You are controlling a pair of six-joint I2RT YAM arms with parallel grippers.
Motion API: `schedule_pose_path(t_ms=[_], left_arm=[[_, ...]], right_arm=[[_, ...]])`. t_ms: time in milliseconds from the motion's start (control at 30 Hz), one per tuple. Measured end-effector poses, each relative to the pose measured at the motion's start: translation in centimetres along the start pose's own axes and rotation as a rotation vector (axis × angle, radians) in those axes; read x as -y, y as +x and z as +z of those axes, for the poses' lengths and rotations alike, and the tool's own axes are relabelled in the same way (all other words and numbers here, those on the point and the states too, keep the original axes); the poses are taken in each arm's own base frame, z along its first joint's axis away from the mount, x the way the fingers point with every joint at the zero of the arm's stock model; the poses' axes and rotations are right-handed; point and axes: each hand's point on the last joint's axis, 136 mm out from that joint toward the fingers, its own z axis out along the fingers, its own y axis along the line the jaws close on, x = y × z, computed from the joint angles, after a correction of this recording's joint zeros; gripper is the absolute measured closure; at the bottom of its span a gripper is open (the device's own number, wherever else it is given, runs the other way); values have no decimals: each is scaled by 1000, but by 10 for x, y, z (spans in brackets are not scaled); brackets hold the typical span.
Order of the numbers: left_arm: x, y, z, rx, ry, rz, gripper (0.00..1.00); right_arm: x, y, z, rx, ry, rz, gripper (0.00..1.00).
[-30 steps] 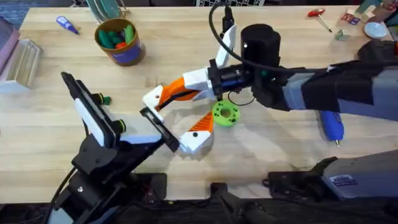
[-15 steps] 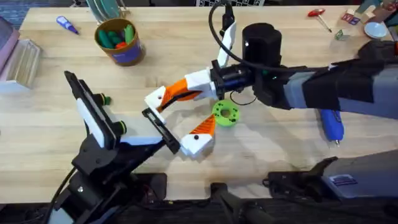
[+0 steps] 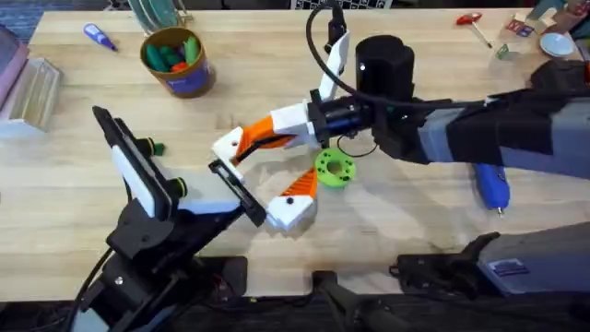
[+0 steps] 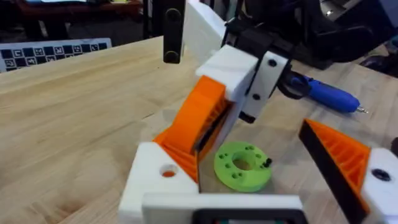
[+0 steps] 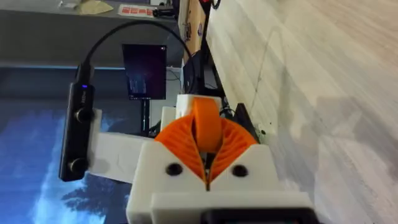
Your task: Pick up the gripper from the table and insert it into the empty holder that is missing its gripper. Then pick up a screw, insert it into the mounting hole, and use the screwdriver to tighten it. Finally, clean up the table by picking up the vegetable and placing it into the bucket.
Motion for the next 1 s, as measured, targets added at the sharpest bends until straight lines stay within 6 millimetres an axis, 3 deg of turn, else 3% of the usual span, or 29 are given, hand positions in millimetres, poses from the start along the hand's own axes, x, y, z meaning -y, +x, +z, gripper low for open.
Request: schedule_pose_path(t_ms=[367, 533, 900, 1000], left_arm=[[1, 0, 0, 0, 8, 2, 14], [3, 0, 0, 1, 17, 6, 14], [9, 0, 0, -1, 49, 14, 14], [11, 0, 0, -1, 62, 19, 14]], right_arm=[[-2, 0, -3, -12, -13, -11, 988], [-3, 2, -4, -26, -23, -24, 918], [-3, 7, -11, -71, -50, -15, 870], [-4, 8, -11, -81, -56, -15, 786]])
